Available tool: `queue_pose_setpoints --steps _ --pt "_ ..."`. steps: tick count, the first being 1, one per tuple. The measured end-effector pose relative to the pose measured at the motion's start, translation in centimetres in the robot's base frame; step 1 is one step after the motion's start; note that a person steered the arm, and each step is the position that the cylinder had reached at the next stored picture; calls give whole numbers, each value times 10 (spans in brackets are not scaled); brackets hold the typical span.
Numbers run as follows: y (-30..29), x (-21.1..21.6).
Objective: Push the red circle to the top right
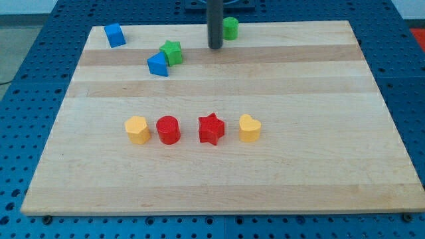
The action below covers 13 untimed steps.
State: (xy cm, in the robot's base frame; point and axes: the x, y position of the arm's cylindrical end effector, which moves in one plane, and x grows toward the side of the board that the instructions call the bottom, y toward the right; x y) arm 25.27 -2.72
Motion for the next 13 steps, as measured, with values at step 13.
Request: queue_pose_setpoints --steps 13 --pt "-206 85"
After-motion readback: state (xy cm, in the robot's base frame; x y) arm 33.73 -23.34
